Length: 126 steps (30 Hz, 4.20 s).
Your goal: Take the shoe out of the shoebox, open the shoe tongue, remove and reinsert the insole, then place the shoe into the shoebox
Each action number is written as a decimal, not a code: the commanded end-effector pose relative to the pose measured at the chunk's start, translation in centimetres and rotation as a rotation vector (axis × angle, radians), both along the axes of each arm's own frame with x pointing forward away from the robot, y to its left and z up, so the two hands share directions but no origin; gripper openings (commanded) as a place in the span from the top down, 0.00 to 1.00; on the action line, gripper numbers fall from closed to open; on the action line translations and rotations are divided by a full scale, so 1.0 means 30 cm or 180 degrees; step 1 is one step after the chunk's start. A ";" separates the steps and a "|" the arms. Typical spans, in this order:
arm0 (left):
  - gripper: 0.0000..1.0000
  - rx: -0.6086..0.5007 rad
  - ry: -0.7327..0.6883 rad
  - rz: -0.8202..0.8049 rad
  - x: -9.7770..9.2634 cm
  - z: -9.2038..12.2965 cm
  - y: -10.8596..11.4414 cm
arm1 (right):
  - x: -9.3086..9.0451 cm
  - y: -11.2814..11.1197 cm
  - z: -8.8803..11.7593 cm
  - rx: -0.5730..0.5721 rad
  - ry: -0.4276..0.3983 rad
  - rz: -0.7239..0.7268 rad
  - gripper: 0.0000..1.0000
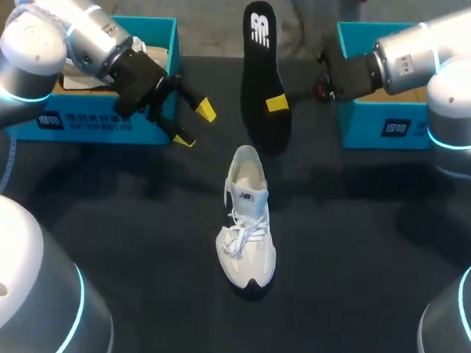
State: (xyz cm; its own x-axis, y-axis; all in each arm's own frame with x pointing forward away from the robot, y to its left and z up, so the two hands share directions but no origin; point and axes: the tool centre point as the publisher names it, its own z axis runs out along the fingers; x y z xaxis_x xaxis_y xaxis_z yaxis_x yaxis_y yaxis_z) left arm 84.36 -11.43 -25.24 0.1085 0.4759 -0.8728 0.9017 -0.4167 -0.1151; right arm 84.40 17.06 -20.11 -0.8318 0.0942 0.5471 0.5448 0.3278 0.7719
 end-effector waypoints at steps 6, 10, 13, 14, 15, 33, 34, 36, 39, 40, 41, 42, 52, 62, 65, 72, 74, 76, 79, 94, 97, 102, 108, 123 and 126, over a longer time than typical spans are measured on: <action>0.00 0.0004 -0.0017 0.0033 -0.001 -0.005 0.006 | 0.023 0.026 -0.031 0.0043 0.0023 0.0025 1.00; 0.00 -0.0062 -0.0052 0.0106 0.002 0.002 0.003 | 0.023 0.026 -0.031 0.0043 0.0023 0.0025 1.00; 0.00 -0.0087 -0.0020 0.0121 -0.004 0.006 -0.001 | 0.023 0.026 -0.031 0.0043 0.0023 0.0025 1.00; 0.00 -0.0100 0.0023 0.0119 -0.005 0.005 -0.002 | 0.023 0.026 -0.031 0.0043 0.0023 0.0025 1.00; 0.00 -0.0100 0.0036 0.0118 -0.007 0.005 -0.004 | 0.023 0.026 -0.031 0.0043 0.0023 0.0025 1.00; 0.00 0.0037 0.0379 0.0186 -0.026 0.011 -0.021 | 0.023 0.026 -0.031 0.0043 0.0023 0.0025 1.00; 0.00 0.0026 0.0438 0.0200 -0.028 0.010 -0.023 | 0.023 0.026 -0.031 0.0043 0.0023 0.0025 1.00; 0.00 0.0085 0.0447 0.0226 -0.029 0.006 -0.027 | 0.023 0.026 -0.031 0.0043 0.0023 0.0025 1.00; 0.00 0.0081 0.0438 0.0248 -0.030 -0.006 -0.032 | 0.023 0.026 -0.031 0.0043 0.0023 0.0025 1.00; 0.00 0.0082 0.0440 0.0238 -0.033 -0.009 -0.034 | 0.023 0.026 -0.031 0.0043 0.0023 0.0025 1.00; 0.00 0.0116 0.0442 0.0219 -0.035 -0.012 -0.037 | 0.023 0.026 -0.031 0.0043 0.0023 0.0025 1.00; 0.00 0.0116 0.0442 0.0217 -0.036 -0.013 -0.038 | 0.023 0.026 -0.031 0.0043 0.0023 0.0025 1.00; 0.00 0.0081 0.0472 0.0205 -0.047 -0.011 -0.051 | 0.024 0.031 -0.077 0.0062 -0.0001 -0.0083 1.00; 0.00 0.0072 0.0524 0.0256 -0.060 -0.008 -0.048 | 0.036 0.065 -0.141 0.0047 -0.0051 -0.0211 1.00; 0.00 0.0096 0.0485 0.0239 -0.066 -0.004 -0.056 | 0.039 0.071 -0.156 0.0029 -0.0066 -0.0242 1.00; 0.00 0.0041 0.0462 0.0257 -0.071 -0.009 -0.078 | 0.042 0.092 -0.209 0.0011 -0.0129 -0.0287 1.00; 0.00 0.0022 0.0445 0.0258 -0.069 -0.011 -0.087 | 0.041 0.094 -0.220 -0.0018 -0.0154 -0.0283 1.00; 0.00 -0.0004 0.0412 0.0249 -0.067 -0.013 -0.097 | 0.040 0.092 -0.234 -0.0027 -0.0157 -0.0285 1.00; 0.00 -0.0037 0.0362 0.0226 -0.059 -0.020 -0.112 | 0.039 0.087 -0.248 -0.0036 -0.0148 -0.0294 1.00; 0.00 0.0025 0.0324 0.0159 -0.062 -0.067 -0.146 | 0.035 0.090 -0.278 -0.0052 -0.0145 -0.0289 1.00; 0.00 0.0021 0.0315 0.0180 -0.065 -0.065 -0.141 | 0.034 0.095 -0.288 -0.0034 -0.0152 -0.0304 1.00; 0.00 0.0002 0.0312 0.0205 -0.066 -0.056 -0.133 | 0.035 0.106 -0.302 0.0005 -0.0142 -0.0309 1.00; 0.00 -0.0004 0.0308 0.0214 -0.072 -0.051 -0.128 | 0.029 0.113 -0.321 0.0035 -0.0107 -0.0317 1.00; 0.00 0.0016 0.0352 0.0179 -0.098 -0.060 -0.129 | 0.003 0.103 -0.354 0.0106 -0.0055 -0.0397 1.00; 0.00 0.0015 0.0358 0.0181 -0.099 -0.061 -0.130 | 0.003 0.112 -0.360 0.0139 -0.0040 -0.0384 1.00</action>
State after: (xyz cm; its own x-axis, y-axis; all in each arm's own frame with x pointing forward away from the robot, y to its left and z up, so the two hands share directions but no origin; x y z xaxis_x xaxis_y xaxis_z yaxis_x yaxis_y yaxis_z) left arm 81.43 -15.28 -27.03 -0.0176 0.4830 -0.8754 0.9047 -0.3651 -0.2196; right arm 84.54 20.05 -30.54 -0.8224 0.1719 0.5423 0.5689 0.2338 0.7885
